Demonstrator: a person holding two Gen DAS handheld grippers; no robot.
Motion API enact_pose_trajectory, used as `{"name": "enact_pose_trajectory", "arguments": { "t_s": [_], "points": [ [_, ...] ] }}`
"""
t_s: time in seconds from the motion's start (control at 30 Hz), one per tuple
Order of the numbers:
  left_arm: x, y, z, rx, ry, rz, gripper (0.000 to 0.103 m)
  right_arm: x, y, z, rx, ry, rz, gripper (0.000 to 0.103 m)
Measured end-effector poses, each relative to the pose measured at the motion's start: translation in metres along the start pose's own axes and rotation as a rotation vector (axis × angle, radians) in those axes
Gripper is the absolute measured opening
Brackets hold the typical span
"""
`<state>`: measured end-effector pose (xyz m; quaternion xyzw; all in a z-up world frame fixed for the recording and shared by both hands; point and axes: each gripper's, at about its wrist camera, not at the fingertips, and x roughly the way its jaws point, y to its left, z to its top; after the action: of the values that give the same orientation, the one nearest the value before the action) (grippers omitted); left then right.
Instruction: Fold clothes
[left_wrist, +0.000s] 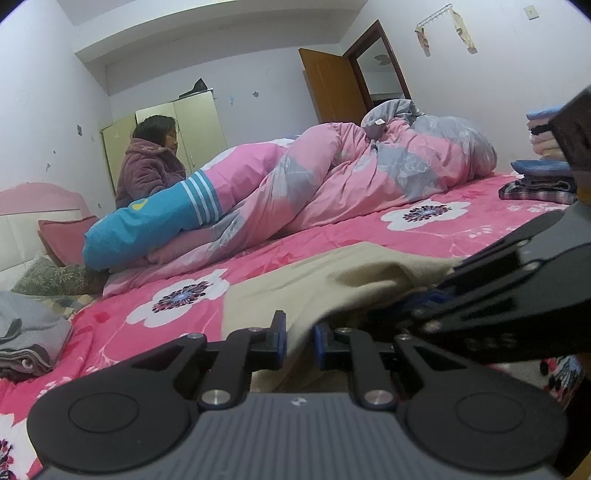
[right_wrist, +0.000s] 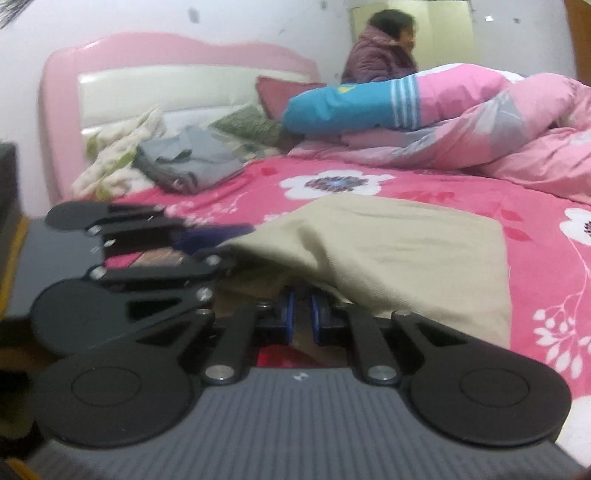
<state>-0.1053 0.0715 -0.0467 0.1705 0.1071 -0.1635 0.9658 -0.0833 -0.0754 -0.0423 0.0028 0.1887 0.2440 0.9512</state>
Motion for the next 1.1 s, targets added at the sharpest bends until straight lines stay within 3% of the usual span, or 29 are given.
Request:
{"name": "enact_pose_trajectory", "arguments": {
  "t_s": [0.17,0.3,0.47,0.6,0.73,0.9,1.1],
  "points": [
    [0.000,0.000,-0.007,-0.011,0.015,-0.004,0.014,0.010,-0.003,-0.013,0.083,-0.055,-0.039,0.006],
    [-0.004,0.003,-0.007,-0.028,0.000,-0.010,0.013,-0.004,-0.006,-0.012,0.167,-0.091,0.077,0.011],
    [-0.003,0.002,-0.011,-0.020,0.024,-0.013,0.012,0.020,-0.011,-0.013,0.207,-0.112,0.058,0.009],
    [-0.005,-0.002,-0.017,0.024,0.035,0.013,0.022,0.016,-0.002,-0.016,0.160,-0.133,0.049,0.010],
    [-0.005,-0.004,-0.022,0.056,0.045,0.034,0.024,0.008,0.001,-0.022,0.083,-0.131,0.047,0.010],
    [-0.012,-0.001,-0.019,0.035,0.017,0.048,0.008,0.011,0.003,-0.019,0.056,-0.148,0.042,0.010],
    [-0.008,-0.005,-0.022,0.063,0.035,0.035,0.005,0.032,0.011,-0.018,-0.046,-0.167,0.002,0.011]
  ]
}}
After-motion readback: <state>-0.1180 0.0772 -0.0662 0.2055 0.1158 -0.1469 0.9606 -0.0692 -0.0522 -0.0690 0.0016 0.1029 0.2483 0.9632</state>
